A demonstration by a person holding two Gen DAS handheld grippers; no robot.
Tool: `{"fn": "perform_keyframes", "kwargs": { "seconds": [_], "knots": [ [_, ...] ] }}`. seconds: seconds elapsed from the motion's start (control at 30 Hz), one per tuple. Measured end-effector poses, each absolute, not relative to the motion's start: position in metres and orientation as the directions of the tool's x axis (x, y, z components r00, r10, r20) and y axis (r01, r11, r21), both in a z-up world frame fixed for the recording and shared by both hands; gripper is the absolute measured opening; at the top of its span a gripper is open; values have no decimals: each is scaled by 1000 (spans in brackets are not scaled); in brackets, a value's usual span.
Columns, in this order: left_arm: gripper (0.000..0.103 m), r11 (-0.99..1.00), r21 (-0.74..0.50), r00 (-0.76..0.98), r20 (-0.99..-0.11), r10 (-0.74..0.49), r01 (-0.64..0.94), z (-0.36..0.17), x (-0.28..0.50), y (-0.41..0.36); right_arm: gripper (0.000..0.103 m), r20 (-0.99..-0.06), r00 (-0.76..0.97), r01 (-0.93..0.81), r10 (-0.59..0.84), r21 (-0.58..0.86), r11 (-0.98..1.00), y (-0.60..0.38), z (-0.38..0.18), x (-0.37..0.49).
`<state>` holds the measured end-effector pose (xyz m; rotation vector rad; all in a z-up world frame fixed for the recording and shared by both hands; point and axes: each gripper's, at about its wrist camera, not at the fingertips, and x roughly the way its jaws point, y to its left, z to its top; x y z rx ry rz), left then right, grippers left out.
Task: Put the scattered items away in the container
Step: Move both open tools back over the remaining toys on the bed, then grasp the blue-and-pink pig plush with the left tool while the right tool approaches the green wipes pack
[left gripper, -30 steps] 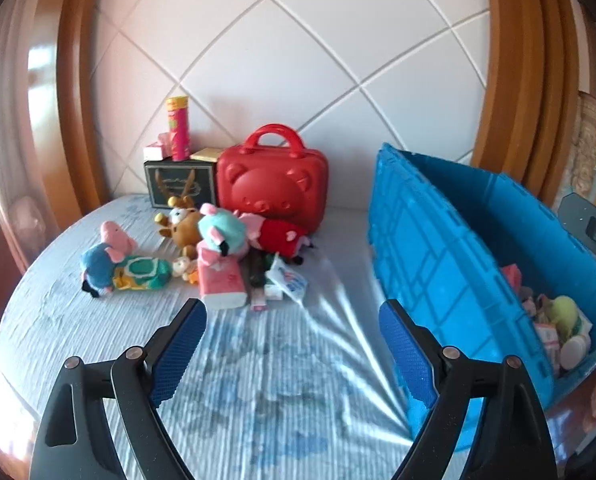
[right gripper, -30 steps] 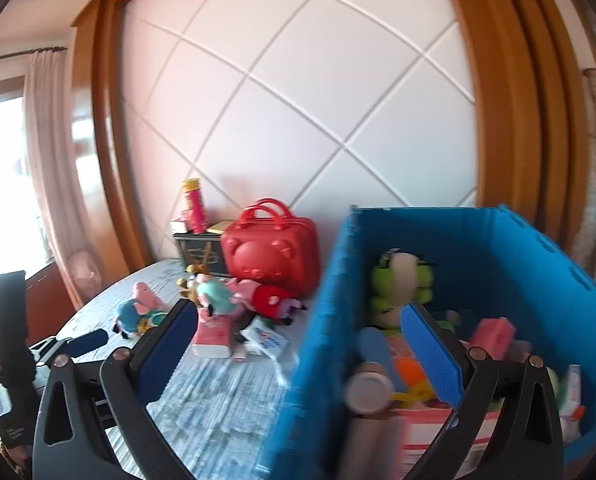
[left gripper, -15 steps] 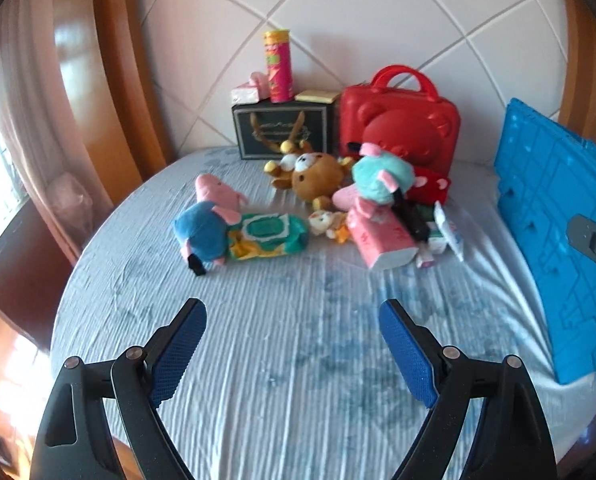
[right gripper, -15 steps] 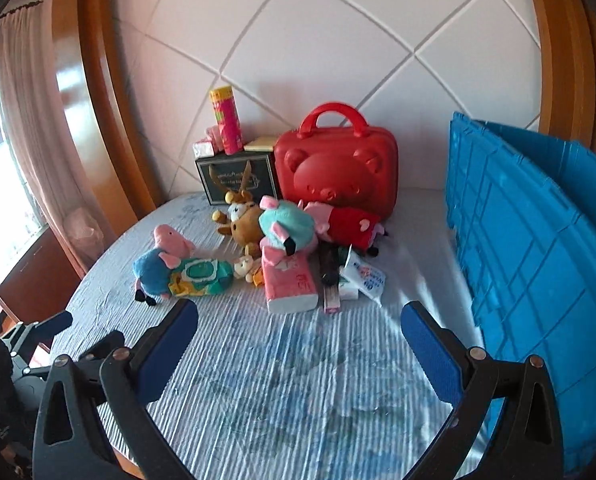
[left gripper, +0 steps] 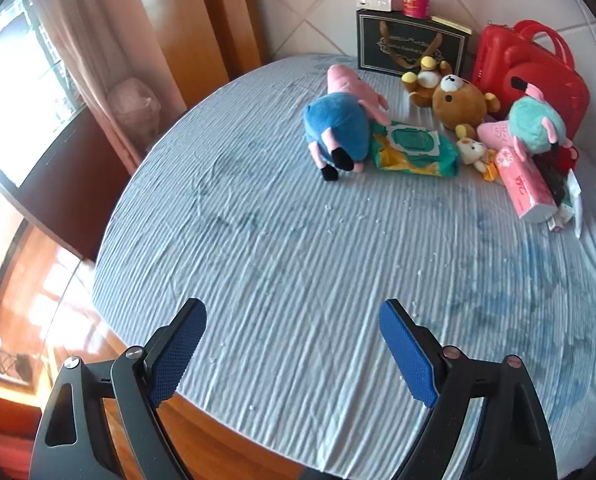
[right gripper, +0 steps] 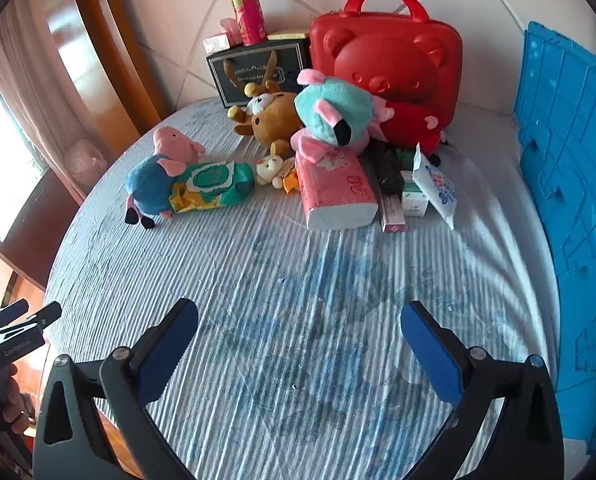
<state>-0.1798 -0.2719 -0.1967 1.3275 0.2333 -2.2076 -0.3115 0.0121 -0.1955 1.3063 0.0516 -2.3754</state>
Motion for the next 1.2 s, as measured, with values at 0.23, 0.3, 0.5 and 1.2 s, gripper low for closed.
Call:
{"fn": "perform_keyframes", "kwargs": {
  "seconds": [0.23,0.3,0.5,1.2],
  "knots": [
    [89,-850,113,-387,-854,-347,514,-194,-200,-310,103,-827,-451,396,-337,153,-905,-30,-196,-320],
    [89,-869,105,-409,-851,-330,484,-194,-216,-326,103,-825,-458,382,-332,154,-911,-46,-194,-324],
    [89,-934,86,-473,-844,-253,346,-195,-294,-370,103,-828,-474,308,-299,162,-937,-101,-201,-351],
    [84,-987,3,-348,-935,-60,162,-306,-463,-388,103,-914,-369,185,-168,105,-977,-201,-309,-506]
  ]
}}
